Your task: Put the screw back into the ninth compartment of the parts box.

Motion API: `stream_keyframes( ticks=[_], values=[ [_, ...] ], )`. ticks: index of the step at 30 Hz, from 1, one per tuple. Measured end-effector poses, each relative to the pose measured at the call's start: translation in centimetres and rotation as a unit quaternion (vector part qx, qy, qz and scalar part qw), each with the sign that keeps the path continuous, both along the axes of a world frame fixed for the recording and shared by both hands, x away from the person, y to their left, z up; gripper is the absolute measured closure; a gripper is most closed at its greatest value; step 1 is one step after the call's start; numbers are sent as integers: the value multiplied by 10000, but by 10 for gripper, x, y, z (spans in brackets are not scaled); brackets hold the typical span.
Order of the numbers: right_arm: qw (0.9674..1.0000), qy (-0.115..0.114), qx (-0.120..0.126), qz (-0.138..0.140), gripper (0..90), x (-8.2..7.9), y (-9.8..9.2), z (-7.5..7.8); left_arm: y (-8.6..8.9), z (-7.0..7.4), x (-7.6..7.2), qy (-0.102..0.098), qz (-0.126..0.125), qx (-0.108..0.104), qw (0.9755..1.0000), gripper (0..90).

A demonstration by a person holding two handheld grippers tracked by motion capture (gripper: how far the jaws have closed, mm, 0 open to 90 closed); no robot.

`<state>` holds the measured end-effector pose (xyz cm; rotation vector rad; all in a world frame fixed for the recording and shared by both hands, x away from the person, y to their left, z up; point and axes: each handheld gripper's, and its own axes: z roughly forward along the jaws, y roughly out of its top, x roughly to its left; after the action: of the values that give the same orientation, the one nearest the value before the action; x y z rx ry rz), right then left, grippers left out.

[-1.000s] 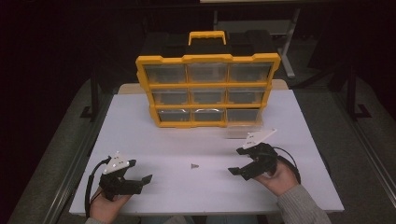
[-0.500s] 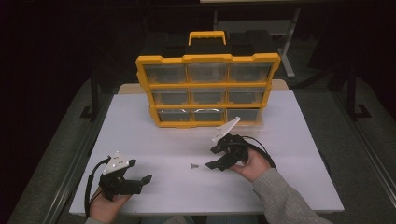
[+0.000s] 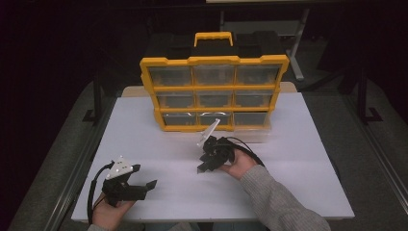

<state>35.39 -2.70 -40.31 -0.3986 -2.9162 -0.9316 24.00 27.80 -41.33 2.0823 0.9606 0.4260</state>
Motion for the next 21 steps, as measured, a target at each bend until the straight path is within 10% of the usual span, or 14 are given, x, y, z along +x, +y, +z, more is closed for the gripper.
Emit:
stream_keyframes(
  ticks=[21],
  values=[
    [9989,-31,-422,216,774,12,19,-25,1,0,0,-4,60,-91,9999,159]
  ],
)
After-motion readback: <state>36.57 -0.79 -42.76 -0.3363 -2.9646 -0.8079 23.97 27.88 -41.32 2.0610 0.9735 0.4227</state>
